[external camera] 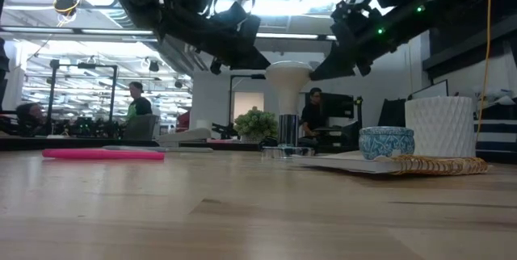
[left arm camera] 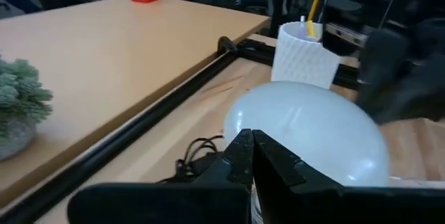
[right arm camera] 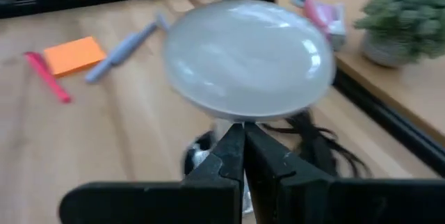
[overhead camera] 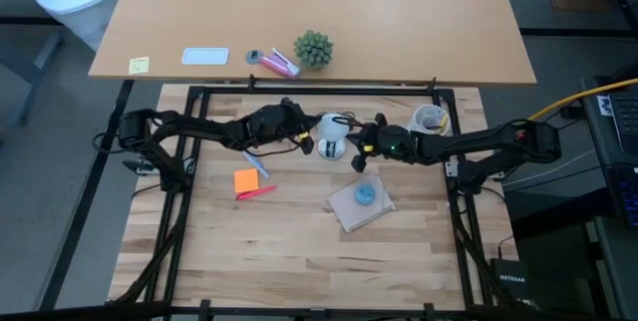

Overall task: Screw lightbulb
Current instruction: Remove the lightbulb from the lamp

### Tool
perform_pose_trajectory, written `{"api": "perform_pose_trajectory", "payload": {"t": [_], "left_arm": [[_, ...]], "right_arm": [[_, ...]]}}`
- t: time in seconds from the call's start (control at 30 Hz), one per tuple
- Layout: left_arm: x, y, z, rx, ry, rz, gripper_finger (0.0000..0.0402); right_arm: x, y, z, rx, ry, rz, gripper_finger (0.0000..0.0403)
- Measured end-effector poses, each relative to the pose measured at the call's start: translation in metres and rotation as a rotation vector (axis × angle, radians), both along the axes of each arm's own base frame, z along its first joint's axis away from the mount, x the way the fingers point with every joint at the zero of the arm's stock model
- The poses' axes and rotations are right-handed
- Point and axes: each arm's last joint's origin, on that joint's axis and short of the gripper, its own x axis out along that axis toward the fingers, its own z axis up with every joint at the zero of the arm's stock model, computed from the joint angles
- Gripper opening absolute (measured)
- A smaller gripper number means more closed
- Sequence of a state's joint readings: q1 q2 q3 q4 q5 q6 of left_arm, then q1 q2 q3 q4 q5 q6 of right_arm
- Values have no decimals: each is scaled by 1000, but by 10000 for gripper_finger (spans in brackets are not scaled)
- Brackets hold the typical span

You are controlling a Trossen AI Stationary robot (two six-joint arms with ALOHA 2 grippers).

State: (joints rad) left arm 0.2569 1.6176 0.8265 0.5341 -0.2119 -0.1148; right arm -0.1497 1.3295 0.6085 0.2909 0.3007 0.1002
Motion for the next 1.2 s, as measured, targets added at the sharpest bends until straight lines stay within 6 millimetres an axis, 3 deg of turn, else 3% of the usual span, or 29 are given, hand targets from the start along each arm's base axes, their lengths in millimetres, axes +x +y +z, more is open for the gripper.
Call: {"api": "perform_pose_trajectory", "payload": {"t": [0.7, 1.2], "left_arm": [[7, -33, -2, -49, 1, -113, 0], [10, -34, 4, -22, -54, -112, 0]], "right_arm": [[-2, -11, 1, -36, -9, -107, 11], [4, -31, -3, -28, -64, -125, 11]]}}
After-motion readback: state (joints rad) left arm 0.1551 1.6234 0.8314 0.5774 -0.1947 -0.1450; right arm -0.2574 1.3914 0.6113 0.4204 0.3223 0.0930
